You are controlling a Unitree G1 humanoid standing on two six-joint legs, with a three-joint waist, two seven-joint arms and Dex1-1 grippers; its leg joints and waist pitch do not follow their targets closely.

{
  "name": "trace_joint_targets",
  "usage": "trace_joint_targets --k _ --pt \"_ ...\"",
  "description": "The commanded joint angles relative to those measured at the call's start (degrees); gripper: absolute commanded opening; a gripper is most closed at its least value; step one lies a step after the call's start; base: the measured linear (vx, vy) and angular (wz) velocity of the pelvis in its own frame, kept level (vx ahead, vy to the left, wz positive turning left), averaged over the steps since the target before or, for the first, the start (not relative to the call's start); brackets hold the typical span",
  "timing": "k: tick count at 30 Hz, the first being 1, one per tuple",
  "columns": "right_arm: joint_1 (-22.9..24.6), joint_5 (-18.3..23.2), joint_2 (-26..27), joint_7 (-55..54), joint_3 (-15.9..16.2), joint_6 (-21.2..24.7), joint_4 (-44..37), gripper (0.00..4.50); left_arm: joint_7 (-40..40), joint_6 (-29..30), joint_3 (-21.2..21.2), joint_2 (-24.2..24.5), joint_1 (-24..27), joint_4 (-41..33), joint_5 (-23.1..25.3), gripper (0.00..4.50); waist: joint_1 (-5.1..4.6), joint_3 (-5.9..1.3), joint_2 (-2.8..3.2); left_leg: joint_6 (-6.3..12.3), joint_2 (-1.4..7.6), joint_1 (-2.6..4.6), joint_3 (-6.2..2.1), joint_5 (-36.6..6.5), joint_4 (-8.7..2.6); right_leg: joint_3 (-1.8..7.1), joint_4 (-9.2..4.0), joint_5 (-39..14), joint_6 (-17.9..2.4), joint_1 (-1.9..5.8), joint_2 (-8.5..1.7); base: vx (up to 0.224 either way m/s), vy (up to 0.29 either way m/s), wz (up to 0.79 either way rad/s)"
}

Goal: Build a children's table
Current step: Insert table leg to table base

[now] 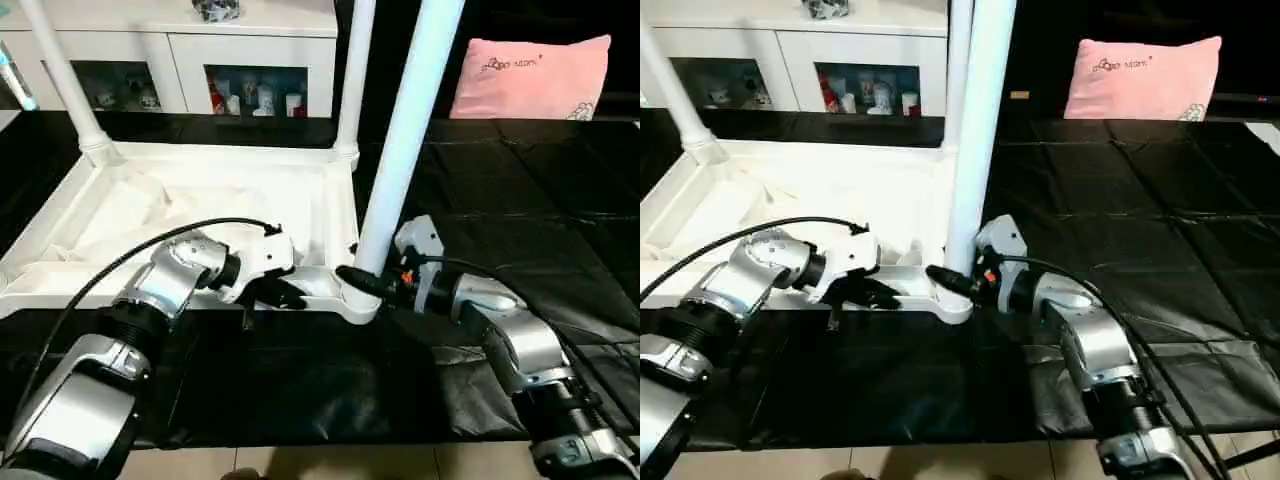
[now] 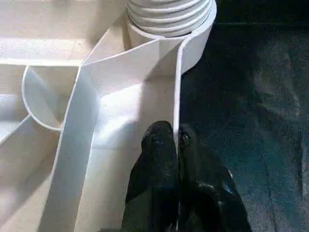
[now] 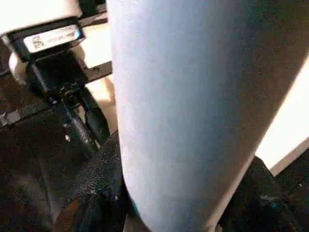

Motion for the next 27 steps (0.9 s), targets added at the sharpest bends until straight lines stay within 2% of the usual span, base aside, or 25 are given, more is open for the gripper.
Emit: trace_joint_targets --k 1,3,4,5,6,8,10,11,13,14,15,16,17,19,20,23,24,26,27 --pt "-0.4 1.1 0.8 0.0 -0.6 -0.2 3.5 1.95 4.2 1.0 2.8 -1.0 -2.3 0.9 -1.2 0.00 0.36 -3.82 0.34 2.30 3.81 0.34 -0.85 -3.7 -4.03 2.97 -4.08 3.9 -16.7 3.25 -5.73 0.000 0.000 0.00" --pt "-0.5 1.2 0.9 0.1 -0.8 -0.5 4.2 1.95 4.7 1.1 3.1 -1.2 -2.6 1.2 -1.3 0.00 0.49 -3.91 0.51 2.50 3.83 0.30 -0.96 -2.9 -4.01 2.93 -3.84 5.4 -17.0 3.37 -5.68 0.000 0.000 0.00" --pt "-0.5 1.5 1.2 0.0 -1.7 -1.5 5.7 1.95 5.6 0.9 3.6 -1.5 -3.3 2.0 -1.4 0.00 0.42 -3.93 0.40 2.70 3.79 0.28 -0.91 -2.5 -3.96 2.92 -3.83 6.3 -17.0 3.33 -5.64 0.000 0.000 0.00" --pt "-0.4 2.0 1.6 -0.3 -3.0 -2.4 7.3 1.95 6.1 0.7 3.9 -1.7 -3.8 2.6 -1.4 0.00 0.62 -3.99 1.12 2.83 3.70 0.31 -1.01 -2.5 -3.83 2.86 -3.67 7.3 -17.4 3.28 -5.72 0.000 0.000 0.00" --pt "-0.4 2.1 1.7 -0.3 -3.0 -2.4 7.4 1.95 6.1 0.7 3.9 -1.7 -3.8 2.6 -1.4 0.00 0.54 -4.02 0.82 3.00 3.74 0.31 -0.90 -2.6 -3.85 2.89 -3.85 7.8 -17.5 3.34 -5.74 0.000 0.000 0.00" --pt "0.3 3.0 2.3 -0.8 -4.9 -3.5 9.2 1.95 6.1 0.7 4.0 -1.6 -3.9 2.9 -1.3 0.00 0.73 -4.05 0.77 3.42 3.75 0.17 -0.98 -2.3 -3.85 2.82 -3.63 9.6 -17.9 3.48 -5.69 0.000 0.000 0.00" --pt "0.9 3.7 2.9 -1.4 -6.4 -4.5 10.4 1.95 6.0 0.6 4.1 -1.7 -3.9 3.0 -1.1 0.00 0.81 -4.03 0.99 3.36 3.89 0.32 -1.04 -3.2 -3.94 2.76 -3.71 9.0 -18.1 3.43 -5.75 0.000 0.000 0.00" --pt "1.5 4.4 3.3 -1.6 -7.4 -4.9 10.8 1.95 6.1 0.6 4.2 -1.7 -4.0 3.0 -1.0 0.00 0.89 -4.00 1.40 3.13 3.90 0.35 -1.07 -3.8 -3.94 2.77 -3.74 8.3 -18.2 3.40 -5.80 0.000 0.000 0.00" --pt "2.6 6.4 4.5 -2.1 -9.7 -5.5 11.8 1.95 6.4 0.5 4.3 -1.8 -4.2 3.4 -0.9 0.00 0.97 -4.01 1.20 3.04 4.01 0.34 -1.06 -4.6 -4.05 2.81 -3.81 7.9 -18.3 3.45 -5.86 0.000 0.000 0.00" --pt "3.2 7.0 5.0 -2.2 -10.4 -6.0 11.9 1.95 6.6 0.5 4.4 -1.8 -4.2 3.6 -0.8 0.00 1.01 -4.02 1.49 2.96 4.02 0.35 -1.13 -4.6 -4.04 2.81 -3.76 8.0 -18.4 3.42 -5.89 0.000 0.000 0.00" --pt "3.2 7.0 5.0 -2.2 -10.4 -6.0 11.9 1.95 6.6 0.5 4.4 -1.8 -4.2 3.6 -0.8 0.00 0.95 -3.98 1.27 3.04 4.02 0.34 -1.12 -4.5 -4.08 2.74 -3.77 8.3 -18.4 3.42 -5.73 0.000 0.000 0.00" --pt "5.3 7.5 5.9 -2.3 -11.2 -8.0 12.1 1.95 7.1 0.3 4.6 -1.9 -4.3 4.0 -0.9 0.00 1.00 -3.98 1.38 3.07 3.98 0.35 -1.13 -4.4 -4.10 2.71 -3.79 8.2 -18.4 3.44 -5.76 0.000 0.000 0.00" --pt "5.3 7.5 5.9 -2.3 -11.2 -8.0 12.1 1.95 7.1 0.3 4.6 -1.9 -4.3 4.0 -0.9 0.00 1.08 -3.90 1.58 3.05 4.05 0.43 -1.04 -5.1 -4.08 2.80 -3.98 7.6 -18.3 3.27 -5.89 0.000 0.000 0.00" --pt "9.8 6.8 6.8 -1.4 -10.7 -12.0 11.5 1.95 8.0 0.2 4.9 -2.2 -4.6 4.5 -1.0 0.00 1.27 -3.90 1.51 3.10 4.11 0.37 -1.03 -5.3 -4.09 2.82 -4.01 7.7 -18.3 3.26 -6.00 0.000 0.000 0.00" --pt "9.8 6.8 6.8 -1.4 -10.7 -12.0 11.5 1.95 8.0 0.2 4.9 -2.2 -4.6 4.5 -1.0 0.00 1.30 -4.01 1.38 3.32 4.08 0.39 -1.09 -4.7 -4.13 2.74 -3.88 8.5 -18.3 3.40 -5.89 0.000 0.000 0.00" --pt "11.7 5.4 6.3 -0.7 -9.3 -13.9 10.8 1.95 8.6 0.1 5.1 -2.2 -4.6 4.7 -1.0 0.00 1.39 -3.98 1.58 3.99 4.09 0.39 -1.11 -4.3 -4.13 2.70 -3.95 8.2 -18.0 3.32 -5.89 0.000 0.000 0.00" --pt "13.2 2.5 5.0 -0.1 -7.2 -16.3 10.3 1.95 9.1 -0.1 5.3 -2.2 -4.5 4.8 -1.0 0.00 1.46 -3.94 1.32 4.06 4.09 0.36 -1.07 -4.4 -4.14 2.73 -4.00 7.9 -17.8 3.33 -5.90 0.000 0.000 0.00" --pt "14.0 0.1 3.7 0.3 -5.3 -17.9 9.8 1.95 9.2 -0.4 5.4 -2.2 -4.3 4.8 -1.1 0.00 1.72 -3.97 1.38 4.13 4.06 0.34 -1.06 -3.7 -4.08 2.72 -3.96 8.1 -17.3 3.33 -5.84 0.000 0.000 0.00" --pt "14.2 -0.7 3.2 0.5 -4.7 -18.2 9.6 1.95 9.2 -0.5 5.4 -2.2 -4.2 4.7 -1.1 0.00 1.78 -3.93 1.05 4.25 3.98 0.26 -1.04 -3.2 -4.08 2.71 -3.93 8.3 -16.8 3.40 -5.75 0.000 0.000 0.00"
